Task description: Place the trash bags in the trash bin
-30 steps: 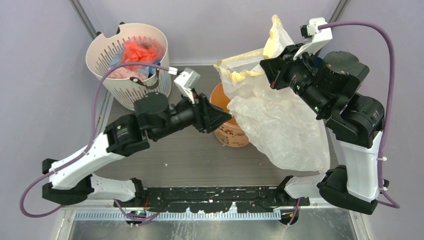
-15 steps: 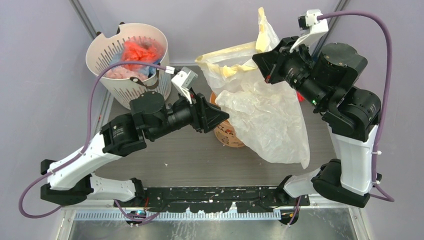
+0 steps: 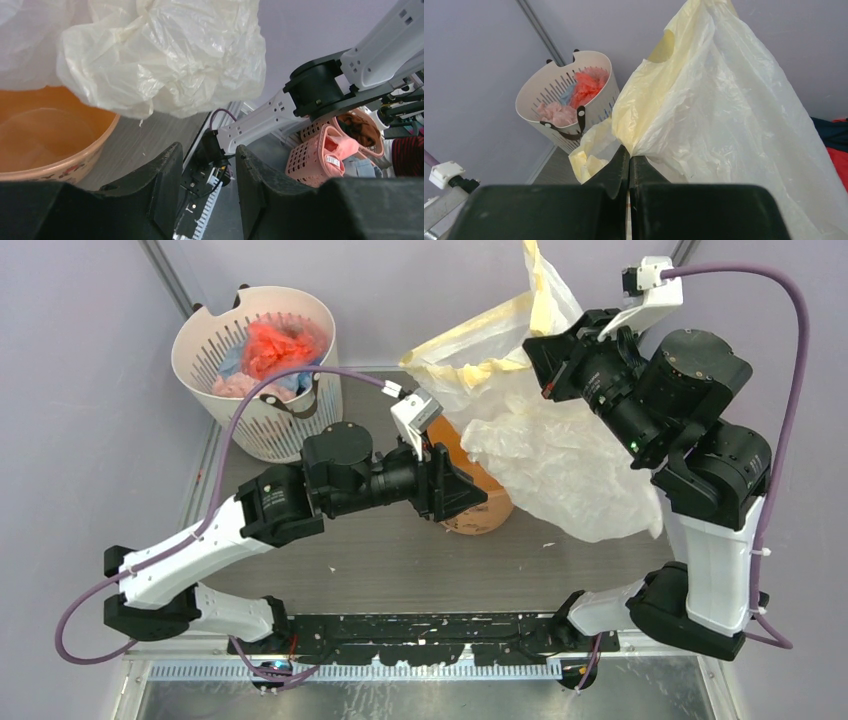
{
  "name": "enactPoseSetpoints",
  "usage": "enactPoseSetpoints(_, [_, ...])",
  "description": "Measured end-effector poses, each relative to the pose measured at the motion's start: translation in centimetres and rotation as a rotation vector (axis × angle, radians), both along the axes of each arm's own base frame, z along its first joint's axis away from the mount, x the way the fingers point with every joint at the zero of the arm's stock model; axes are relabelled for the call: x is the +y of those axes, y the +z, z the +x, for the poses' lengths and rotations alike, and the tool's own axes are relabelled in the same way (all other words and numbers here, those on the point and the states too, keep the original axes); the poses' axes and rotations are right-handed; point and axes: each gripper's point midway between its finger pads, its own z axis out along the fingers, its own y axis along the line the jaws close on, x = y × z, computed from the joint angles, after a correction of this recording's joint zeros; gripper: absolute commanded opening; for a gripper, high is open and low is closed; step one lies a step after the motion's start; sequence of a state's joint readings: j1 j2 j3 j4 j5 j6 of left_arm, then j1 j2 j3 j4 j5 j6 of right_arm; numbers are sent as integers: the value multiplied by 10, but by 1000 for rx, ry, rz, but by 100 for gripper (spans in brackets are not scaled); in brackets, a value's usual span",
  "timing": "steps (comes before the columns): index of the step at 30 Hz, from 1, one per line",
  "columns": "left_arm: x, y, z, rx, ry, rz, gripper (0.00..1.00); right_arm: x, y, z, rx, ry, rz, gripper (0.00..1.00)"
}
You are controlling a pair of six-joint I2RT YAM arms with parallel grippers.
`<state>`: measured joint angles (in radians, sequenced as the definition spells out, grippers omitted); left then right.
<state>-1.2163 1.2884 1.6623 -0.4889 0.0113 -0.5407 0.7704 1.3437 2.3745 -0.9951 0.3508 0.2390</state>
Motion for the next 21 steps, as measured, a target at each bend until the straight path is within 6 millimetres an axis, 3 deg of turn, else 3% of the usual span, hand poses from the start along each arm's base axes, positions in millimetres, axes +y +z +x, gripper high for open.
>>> enactPoseSetpoints(6, [12,-10,-3,2,11,11,44,5,0,13,-8,-34,11,1])
enactPoseSetpoints(11, [21,-12,-1,-5,40,-2,44,24,5,33,-10,-37,22,1])
enactPoseSetpoints(16, [19,-13,-1,-12,58,-9,44,42,6,50,-5,-31,34,1])
enactPoseSetpoints(21, [13,-9,-6,-22,60,-27,45,42,10,51,-12,-34,50,1])
